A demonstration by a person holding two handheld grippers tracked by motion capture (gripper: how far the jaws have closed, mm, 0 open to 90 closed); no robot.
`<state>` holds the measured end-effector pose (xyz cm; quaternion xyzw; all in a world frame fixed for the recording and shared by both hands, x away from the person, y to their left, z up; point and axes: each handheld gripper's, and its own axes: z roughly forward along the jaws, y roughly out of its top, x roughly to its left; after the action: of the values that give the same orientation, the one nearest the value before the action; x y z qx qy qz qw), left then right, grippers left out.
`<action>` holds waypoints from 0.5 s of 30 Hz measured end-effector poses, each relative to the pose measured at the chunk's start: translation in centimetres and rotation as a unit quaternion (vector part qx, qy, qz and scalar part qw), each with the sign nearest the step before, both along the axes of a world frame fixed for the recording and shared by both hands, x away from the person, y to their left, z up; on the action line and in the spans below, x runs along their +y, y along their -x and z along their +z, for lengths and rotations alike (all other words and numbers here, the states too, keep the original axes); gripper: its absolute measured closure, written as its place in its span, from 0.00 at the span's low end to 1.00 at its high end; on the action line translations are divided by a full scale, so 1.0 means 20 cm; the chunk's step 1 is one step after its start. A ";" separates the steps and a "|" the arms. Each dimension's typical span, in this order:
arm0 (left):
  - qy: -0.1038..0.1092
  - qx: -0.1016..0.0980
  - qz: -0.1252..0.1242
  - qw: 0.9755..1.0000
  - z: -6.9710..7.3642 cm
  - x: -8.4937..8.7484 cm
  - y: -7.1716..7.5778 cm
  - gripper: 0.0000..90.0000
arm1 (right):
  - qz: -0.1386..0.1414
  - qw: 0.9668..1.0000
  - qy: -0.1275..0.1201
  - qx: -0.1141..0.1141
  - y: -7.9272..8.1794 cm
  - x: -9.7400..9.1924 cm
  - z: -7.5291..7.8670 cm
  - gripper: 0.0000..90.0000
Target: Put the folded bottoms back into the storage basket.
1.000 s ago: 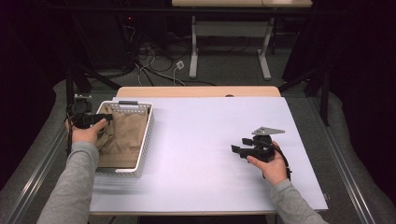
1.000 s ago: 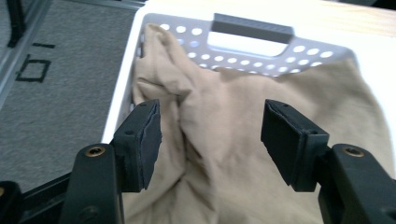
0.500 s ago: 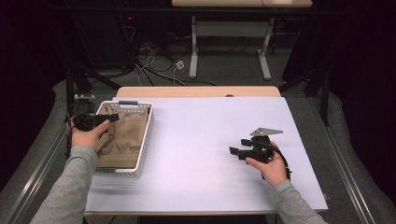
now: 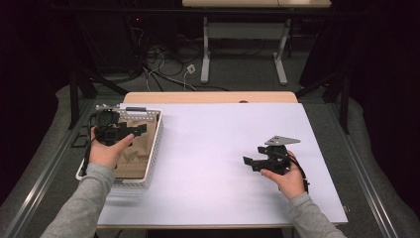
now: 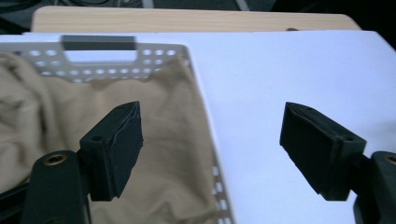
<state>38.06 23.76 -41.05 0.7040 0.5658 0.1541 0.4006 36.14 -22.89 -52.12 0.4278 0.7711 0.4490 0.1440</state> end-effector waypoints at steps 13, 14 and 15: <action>0.002 -0.009 -0.073 0.997 -0.02 -0.24 0.06 0.17 | -0.007 1.000 0.014 -0.019 0.02 0.00 0.04 0.17; 0.002 -0.009 -0.078 0.997 -0.02 -0.26 0.06 0.17 | -0.007 1.000 0.016 -0.020 0.02 0.00 0.04 0.17; 0.002 -0.007 -0.084 0.996 -0.02 -0.28 0.07 0.17 | -0.007 1.000 0.016 -0.020 0.02 0.00 0.04 0.17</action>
<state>36.73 18.21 -41.54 0.7468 0.5022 0.1238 0.4181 35.74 -22.88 -51.29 0.4216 0.7723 0.4443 0.1689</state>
